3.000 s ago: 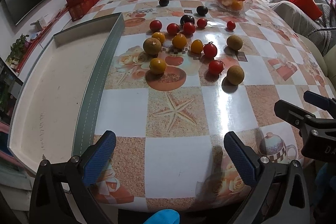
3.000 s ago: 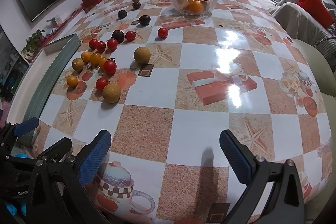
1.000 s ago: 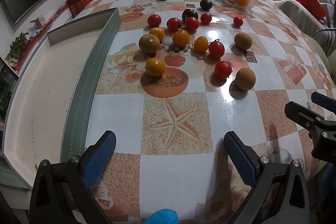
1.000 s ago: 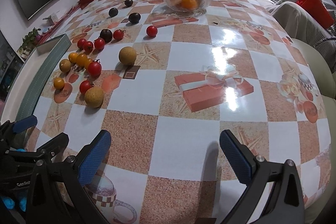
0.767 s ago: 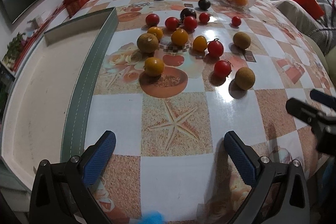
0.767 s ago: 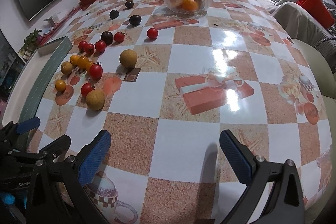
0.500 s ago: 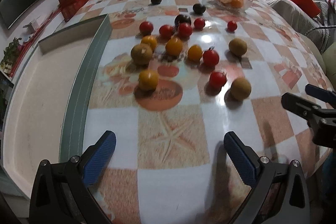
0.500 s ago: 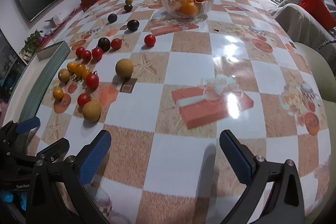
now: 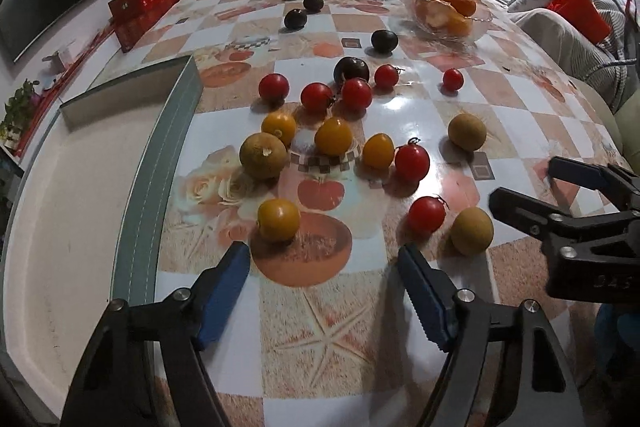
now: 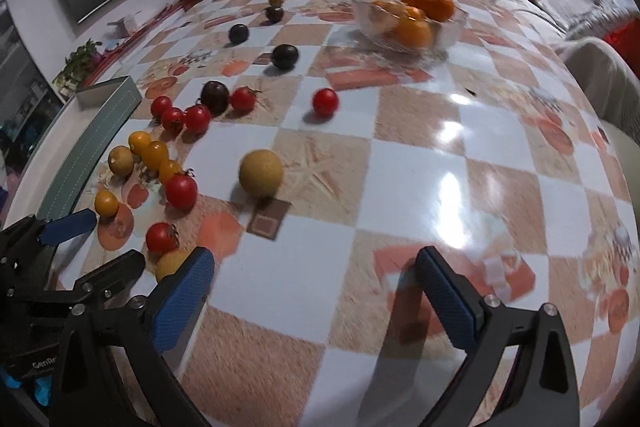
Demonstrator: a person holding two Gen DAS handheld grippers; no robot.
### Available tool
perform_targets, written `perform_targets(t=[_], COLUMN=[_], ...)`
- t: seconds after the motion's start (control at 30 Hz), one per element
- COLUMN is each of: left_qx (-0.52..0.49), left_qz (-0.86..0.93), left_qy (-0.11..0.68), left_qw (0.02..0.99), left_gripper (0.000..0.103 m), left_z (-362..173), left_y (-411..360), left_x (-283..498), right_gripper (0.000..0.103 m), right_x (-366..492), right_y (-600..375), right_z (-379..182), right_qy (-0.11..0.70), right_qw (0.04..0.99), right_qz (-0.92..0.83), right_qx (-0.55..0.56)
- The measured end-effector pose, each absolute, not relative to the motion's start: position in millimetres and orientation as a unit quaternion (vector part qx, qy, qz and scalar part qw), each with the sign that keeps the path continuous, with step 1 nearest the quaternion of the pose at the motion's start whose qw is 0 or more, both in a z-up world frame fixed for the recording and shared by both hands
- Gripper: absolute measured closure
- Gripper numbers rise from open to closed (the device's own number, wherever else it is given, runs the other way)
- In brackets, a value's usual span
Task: Organize fruits
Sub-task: 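Grasp a tan round fruit with the right gripper while the left grasps a yellow tomato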
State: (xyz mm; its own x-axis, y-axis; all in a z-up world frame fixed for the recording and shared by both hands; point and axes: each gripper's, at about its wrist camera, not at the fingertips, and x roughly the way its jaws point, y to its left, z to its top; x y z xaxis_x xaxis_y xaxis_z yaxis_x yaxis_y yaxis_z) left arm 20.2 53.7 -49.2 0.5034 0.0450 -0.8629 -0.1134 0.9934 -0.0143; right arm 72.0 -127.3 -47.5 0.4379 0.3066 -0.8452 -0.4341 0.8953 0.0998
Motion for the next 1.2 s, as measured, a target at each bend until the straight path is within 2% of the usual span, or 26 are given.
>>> perform_targets(t=[0.2,0.33,0.37,0.4,0.43,0.47,0.5,0.57,0.7,1.2], left_qx=[-0.038,-0.046,-0.048,-0.045,-0.041,-0.040,-0.040,-0.039,-0.041,-0.084], left_qz=[0.047,0.041,0.041,0.045,0.048,0.049,0.050,0.049,0.054,0.014], left_qy=[0.488,0.486,0.485,0.484,0.484,0.485,0.485,0.483,0.476,0.453], left_qw=[0.871,0.872,0.872,0.873,0.873,0.872,0.872,0.873,0.877,0.887], left_gripper=[0.024,0.025,0.034,0.037,0.038,0.039,0.044,0.062,0.080,0.080], left_z=[-49.6,-49.0,-48.9,-48.9,-49.0,-49.2,-49.1,-47.4,-47.2,-25.8], left_y=[68.5,73.6,74.4,74.5,74.1,73.8,73.9,71.9,72.4,72.7], left_x=[24.8,33.6,35.3,38.0,38.8,40.4,40.3,40.4,38.3,7.9], right_gripper=[0.016,0.032,0.036,0.051,0.071,0.075,0.075,0.075,0.075,0.075], right_x=[82.5,87.7,87.7,87.0,86.4,86.9,87.4,87.7,86.8,64.7], right_y=[-110.3,-96.2,-92.4,-88.9,-87.5,-87.7,-88.7,-91.7,-93.8,-114.0], right_z=[-48.6,-48.3,-47.9,-47.1,-45.7,-45.1,-44.8,-44.9,-44.6,-22.8], right_qy=[0.469,0.458,0.454,0.447,0.443,0.444,0.446,0.445,0.444,0.446], right_qw=[0.850,0.852,0.852,0.853,0.854,0.852,0.851,0.852,0.851,0.852], right_qz=[0.226,0.231,0.234,0.238,0.245,0.251,0.254,0.259,0.265,0.269], right_qx=[-0.087,-0.105,-0.113,-0.122,-0.121,-0.116,-0.110,-0.098,-0.087,-0.057])
